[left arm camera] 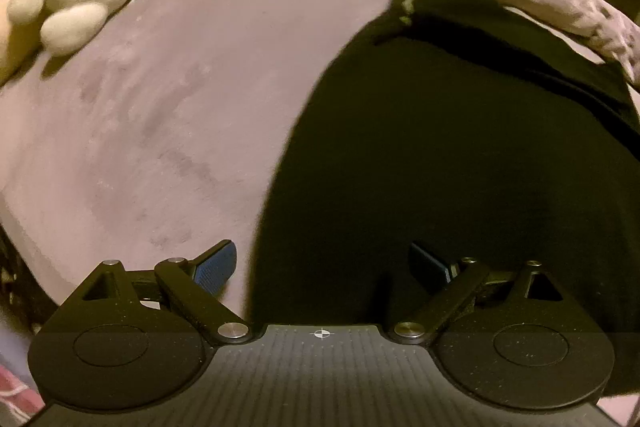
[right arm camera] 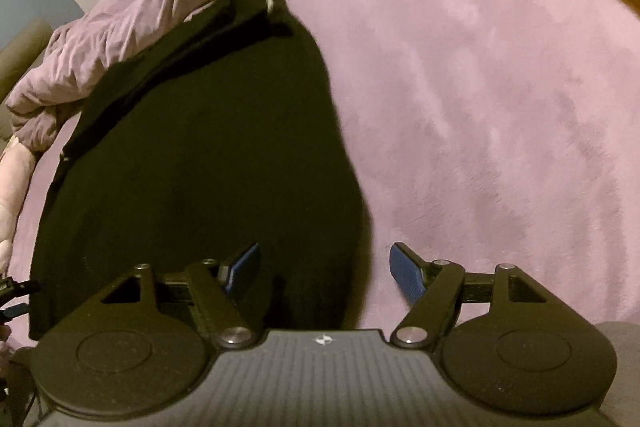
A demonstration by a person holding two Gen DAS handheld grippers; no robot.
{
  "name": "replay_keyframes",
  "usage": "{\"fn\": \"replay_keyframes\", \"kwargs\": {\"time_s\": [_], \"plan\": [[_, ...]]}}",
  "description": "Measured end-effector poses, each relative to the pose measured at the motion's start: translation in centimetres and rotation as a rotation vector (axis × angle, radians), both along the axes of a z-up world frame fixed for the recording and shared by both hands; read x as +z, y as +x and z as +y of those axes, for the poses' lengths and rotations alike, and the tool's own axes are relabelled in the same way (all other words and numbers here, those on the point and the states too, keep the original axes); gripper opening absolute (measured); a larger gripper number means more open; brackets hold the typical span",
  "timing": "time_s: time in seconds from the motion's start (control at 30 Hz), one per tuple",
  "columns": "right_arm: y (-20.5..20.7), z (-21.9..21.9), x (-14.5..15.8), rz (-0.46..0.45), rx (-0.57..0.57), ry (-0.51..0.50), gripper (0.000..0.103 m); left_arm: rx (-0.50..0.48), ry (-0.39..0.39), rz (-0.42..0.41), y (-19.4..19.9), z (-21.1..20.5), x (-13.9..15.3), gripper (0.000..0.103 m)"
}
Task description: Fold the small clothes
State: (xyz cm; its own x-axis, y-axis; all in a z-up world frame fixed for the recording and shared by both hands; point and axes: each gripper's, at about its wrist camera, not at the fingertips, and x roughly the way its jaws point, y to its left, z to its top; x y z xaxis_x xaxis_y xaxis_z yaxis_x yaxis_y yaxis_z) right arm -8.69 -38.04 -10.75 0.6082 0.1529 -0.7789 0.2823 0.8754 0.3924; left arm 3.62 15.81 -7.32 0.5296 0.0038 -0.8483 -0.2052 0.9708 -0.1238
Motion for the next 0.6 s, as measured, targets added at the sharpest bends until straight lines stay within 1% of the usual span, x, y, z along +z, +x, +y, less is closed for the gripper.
{"fn": "replay_keyframes", "kwargs": {"time_s": [0.07,0.1,0.13,0.2,0.23,0.27,0.3,0.37,0.43,0.5,0.53,0.57,0.6], "plan": [[0.5,-0.2,-0.6,0.013,0.002,0.026,0.073,0.019,-0.029,0.018,0.1,1.2,-0.5,0.097],[0.7,-0.3,-0.7,0.016,0.002,0.033,0.073,0.01,-0.045,0.024,0.2,1.5,-0.7,0.097],[0.9,-0.3,-0.8,0.017,0.003,0.035,0.073,0.006,-0.035,0.034,0.3,1.7,-0.8,0.097],[1.2,-0.3,-0.6,0.007,0.013,0.022,0.074,0.006,0.026,0.031,0.5,2.0,-0.8,0.097],[1.3,-0.1,-0.4,0.0,0.022,0.016,0.074,0.006,0.039,0.031,0.7,2.3,-0.8,0.097],[1.5,-0.2,-0.4,0.0,0.028,0.012,0.074,-0.001,0.02,0.028,0.8,2.8,-0.9,0.097],[1.6,-0.2,-0.3,0.0,0.036,0.008,0.074,-0.017,-0.023,0.028,1.1,3.2,-0.9,0.097],[2.0,-0.1,-0.3,0.003,0.059,-0.005,0.075,-0.046,-0.076,0.06,1.8,3.8,-1.6,0.097],[2.2,0.1,-0.2,0.0,0.084,-0.016,0.075,-0.056,-0.104,0.093,2.4,4.2,-2.4,0.097],[2.4,0.0,-0.1,-0.005,0.096,-0.012,0.073,-0.079,-0.116,0.097,2.6,4.4,-2.5,0.096],[2.5,-0.1,0.0,-0.003,0.097,-0.011,0.069,-0.106,-0.132,0.094,2.6,4.3,-2.3,0.096],[2.5,-0.2,0.0,-0.001,0.095,-0.013,0.061,-0.128,-0.145,0.089,2.4,4.2,-2.2,0.093],[2.5,-0.4,0.1,-0.004,0.095,-0.013,0.055,-0.149,-0.155,0.086,2.3,4.2,-2.0,0.091]]}}
